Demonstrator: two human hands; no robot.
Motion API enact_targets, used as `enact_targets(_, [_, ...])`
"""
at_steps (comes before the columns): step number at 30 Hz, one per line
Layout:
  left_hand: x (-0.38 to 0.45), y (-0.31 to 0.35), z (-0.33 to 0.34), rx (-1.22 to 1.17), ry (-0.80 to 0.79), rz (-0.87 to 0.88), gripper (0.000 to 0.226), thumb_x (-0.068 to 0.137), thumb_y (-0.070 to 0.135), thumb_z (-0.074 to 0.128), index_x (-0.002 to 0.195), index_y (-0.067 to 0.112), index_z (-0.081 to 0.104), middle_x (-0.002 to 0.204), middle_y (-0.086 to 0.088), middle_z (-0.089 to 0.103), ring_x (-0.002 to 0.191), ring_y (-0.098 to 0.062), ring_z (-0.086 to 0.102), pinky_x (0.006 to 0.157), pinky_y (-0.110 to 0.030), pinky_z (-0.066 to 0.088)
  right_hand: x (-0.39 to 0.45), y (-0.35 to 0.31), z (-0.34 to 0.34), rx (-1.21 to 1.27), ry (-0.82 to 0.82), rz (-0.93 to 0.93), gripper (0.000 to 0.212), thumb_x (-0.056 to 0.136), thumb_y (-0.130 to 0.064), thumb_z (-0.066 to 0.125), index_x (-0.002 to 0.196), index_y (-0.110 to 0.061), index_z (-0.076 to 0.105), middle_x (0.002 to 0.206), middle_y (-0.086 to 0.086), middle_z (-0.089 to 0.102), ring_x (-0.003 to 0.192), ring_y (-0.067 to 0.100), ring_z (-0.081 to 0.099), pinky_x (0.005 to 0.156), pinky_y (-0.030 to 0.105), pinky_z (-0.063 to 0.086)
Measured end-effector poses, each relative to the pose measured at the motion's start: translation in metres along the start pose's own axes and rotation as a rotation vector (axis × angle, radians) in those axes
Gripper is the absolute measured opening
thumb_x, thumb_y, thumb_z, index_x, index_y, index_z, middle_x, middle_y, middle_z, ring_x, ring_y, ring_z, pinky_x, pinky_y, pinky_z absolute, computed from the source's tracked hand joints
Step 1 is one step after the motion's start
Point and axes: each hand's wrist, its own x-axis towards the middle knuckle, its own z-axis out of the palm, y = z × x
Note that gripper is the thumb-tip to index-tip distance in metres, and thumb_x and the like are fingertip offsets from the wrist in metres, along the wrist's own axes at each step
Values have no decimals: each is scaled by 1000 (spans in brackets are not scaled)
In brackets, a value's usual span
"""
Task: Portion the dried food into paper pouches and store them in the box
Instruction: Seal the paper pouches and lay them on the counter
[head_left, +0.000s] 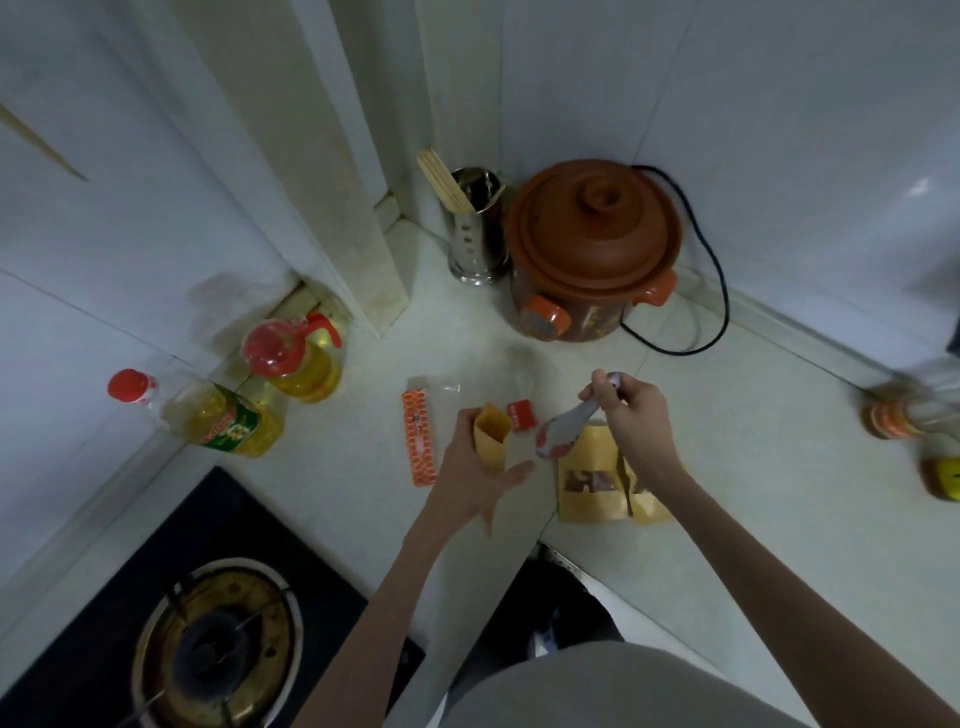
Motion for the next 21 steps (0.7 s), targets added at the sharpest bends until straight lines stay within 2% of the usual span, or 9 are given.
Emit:
enact_targets(3, [-1, 16, 7, -3, -26, 16, 60, 66, 27, 86, 109, 38, 45, 100, 14, 56, 87, 8, 58, 68, -10, 49, -7, -13, -18, -57, -42, -48, 34, 97, -33, 50, 74, -18, 70, 64, -7, 64, 53, -1, 52, 51, 12, 38])
enact_targets(5, [-1, 25, 14, -10, -29, 4, 57, 68, 25, 83, 104, 46, 44, 96, 20, 58, 86, 8, 59, 65, -10, 50, -12, -19, -33, -125, -27, -92, 34, 97, -32, 49, 77, -16, 71, 65, -6, 64, 56, 3, 55, 52, 14, 40])
enact_targets(7, [0, 33, 22, 4, -6, -5, 52, 72, 20, 79, 101, 47, 45, 91, 24, 59, 82, 7, 60, 59, -10, 48, -17, -23, -53, -175, -6, -137, 32, 97, -29, 49, 79, -14, 72, 64, -4, 64, 59, 11, 58, 54, 15, 40])
enact_targets(9, [2, 41, 30, 16, 6, -19, 45, 74, 20, 76, 100, 43, 48, 89, 18, 62, 80, 2, 62, 60, -11, 45, -20, -25, -75, -198, 24, -149, 30, 97, -27, 50, 82, -13, 72, 65, 3, 64, 59, 16, 58, 54, 14, 39])
enact_targets(12, [8, 55, 38, 33, -8, -28, 39, 69, 21, 73, 93, 44, 51, 85, 10, 64, 79, -6, 63, 59, -15, 43, -24, -28, -115, -225, 110, -157, 26, 96, -27, 53, 84, -14, 72, 65, 1, 63, 59, 11, 57, 54, 11, 39])
enact_targets(16, [17, 83, 55, 65, -96, 38, 45, 47, 46, 66, 88, 54, 51, 75, 18, 64, 69, 4, 61, 53, -7, 42, -31, -29, -171, -256, 271, -192, 19, 93, -24, 57, 83, -17, 72, 63, -3, 62, 58, 11, 56, 54, 12, 38])
enact_targets(17, [20, 90, 62, 75, -121, 58, 46, 45, 46, 65, 89, 52, 52, 75, 17, 64, 70, 2, 61, 56, -9, 43, -34, -29, -185, -263, 323, -199, 18, 92, -23, 58, 83, -17, 72, 62, -6, 61, 58, 8, 56, 54, 11, 38])
enact_targets(20, [28, 113, 86, 100, -208, 95, 46, 53, 32, 67, 97, 38, 56, 86, 8, 66, 83, -15, 64, 71, -29, 51, -43, -30, -230, -310, 470, -202, 16, 92, -21, 58, 85, -16, 71, 64, -6, 62, 61, 0, 57, 57, 7, 38])
enact_targets(21, [30, 120, 94, 107, -237, 106, 48, 56, 29, 67, 101, 35, 56, 90, 7, 66, 86, -15, 64, 72, -28, 49, -47, -30, -245, -318, 522, -214, 16, 92, -19, 58, 85, -14, 71, 65, -4, 63, 61, 0, 57, 58, 6, 38])
